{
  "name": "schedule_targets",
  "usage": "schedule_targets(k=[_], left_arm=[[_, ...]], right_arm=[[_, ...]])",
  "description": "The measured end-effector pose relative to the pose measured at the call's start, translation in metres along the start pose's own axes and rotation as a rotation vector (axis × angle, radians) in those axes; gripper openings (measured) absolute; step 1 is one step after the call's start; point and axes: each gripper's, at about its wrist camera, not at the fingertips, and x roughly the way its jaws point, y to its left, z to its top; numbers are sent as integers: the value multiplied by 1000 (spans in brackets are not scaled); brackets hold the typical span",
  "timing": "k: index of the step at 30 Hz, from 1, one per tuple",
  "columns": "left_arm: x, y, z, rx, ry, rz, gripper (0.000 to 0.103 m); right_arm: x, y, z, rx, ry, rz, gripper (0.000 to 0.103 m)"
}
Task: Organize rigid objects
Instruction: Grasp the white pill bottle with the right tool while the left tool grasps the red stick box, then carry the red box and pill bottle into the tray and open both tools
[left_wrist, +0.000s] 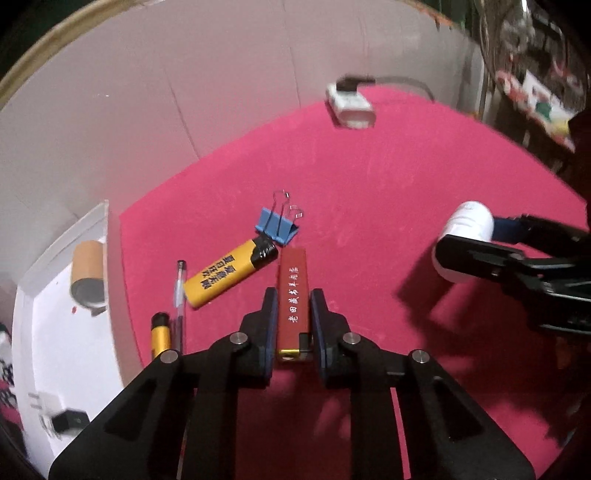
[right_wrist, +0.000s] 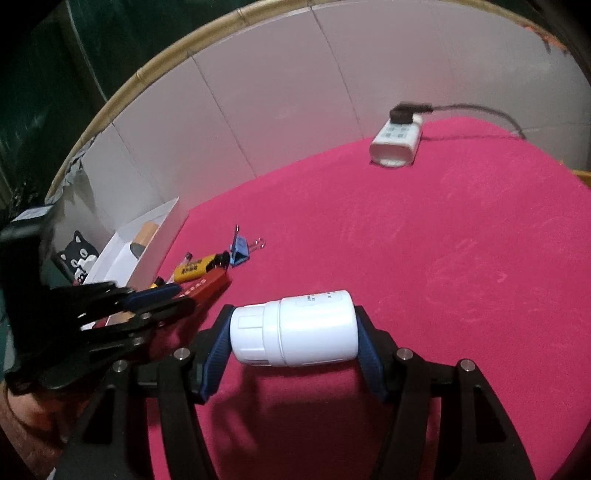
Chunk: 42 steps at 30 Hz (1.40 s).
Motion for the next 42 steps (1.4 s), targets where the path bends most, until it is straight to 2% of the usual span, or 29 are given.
schedule_targets(k=[6,15,27,42], left_arm=[[-39,17,0,-100,-104,-21,16],[-93,50,-6,-197,-228,-6,16],[-131,82,-25,-293,-314,14,16],[-161,140,-60,-428,-368,84,16]], right_arm=[[-28,29,12,-72,-81,-35,62],[-39,69,21,-169,-123,-37,62],[-42,116,22,-286,-138,-17,62],[-33,184,24,-428,-132,40,62]])
